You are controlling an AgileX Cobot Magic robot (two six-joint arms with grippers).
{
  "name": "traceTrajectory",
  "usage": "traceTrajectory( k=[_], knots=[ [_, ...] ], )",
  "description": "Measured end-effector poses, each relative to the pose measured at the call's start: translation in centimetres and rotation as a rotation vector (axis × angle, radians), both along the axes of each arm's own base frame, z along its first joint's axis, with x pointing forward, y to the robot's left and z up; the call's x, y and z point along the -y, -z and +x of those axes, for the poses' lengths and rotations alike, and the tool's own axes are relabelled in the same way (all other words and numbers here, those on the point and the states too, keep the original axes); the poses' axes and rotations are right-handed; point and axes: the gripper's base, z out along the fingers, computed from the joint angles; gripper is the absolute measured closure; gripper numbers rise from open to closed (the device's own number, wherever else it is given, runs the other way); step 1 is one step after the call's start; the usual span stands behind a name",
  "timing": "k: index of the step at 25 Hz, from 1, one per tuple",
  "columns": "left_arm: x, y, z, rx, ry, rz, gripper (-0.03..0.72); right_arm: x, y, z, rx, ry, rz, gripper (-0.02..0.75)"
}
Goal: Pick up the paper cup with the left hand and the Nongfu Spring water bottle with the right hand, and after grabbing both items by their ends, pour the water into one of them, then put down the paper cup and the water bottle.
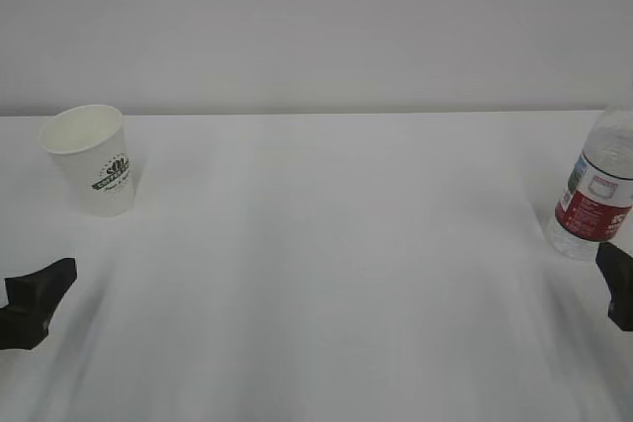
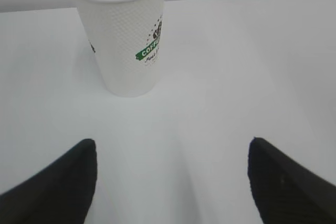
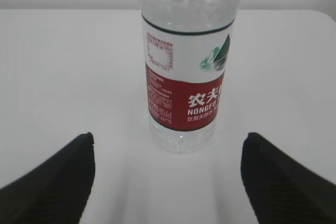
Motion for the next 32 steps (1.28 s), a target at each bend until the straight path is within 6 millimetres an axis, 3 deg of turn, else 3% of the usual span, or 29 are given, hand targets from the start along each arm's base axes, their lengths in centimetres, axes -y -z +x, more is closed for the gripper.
traceTrajectory(
  k=[7, 19, 32],
  knots=[
    [0.1, -0.2, 0.4, 0.015, 0.0, -0.004, 0.015, -0.1, -0.4, 1.2, 0.036, 0.0, 0.002, 0.077],
    [0.1, -0.1, 0.4, 0.012, 0.0, -0.003, 0.021, -0.2, 0.6, 3.1, 0.011, 0.0, 0.0, 0.091],
    [0.1, -0.1, 0.4, 0.012, 0.0, -0.003, 0.036, 0.0, -0.3, 5.0, 0.076, 0.022, -0.027, 0.094]
  ],
)
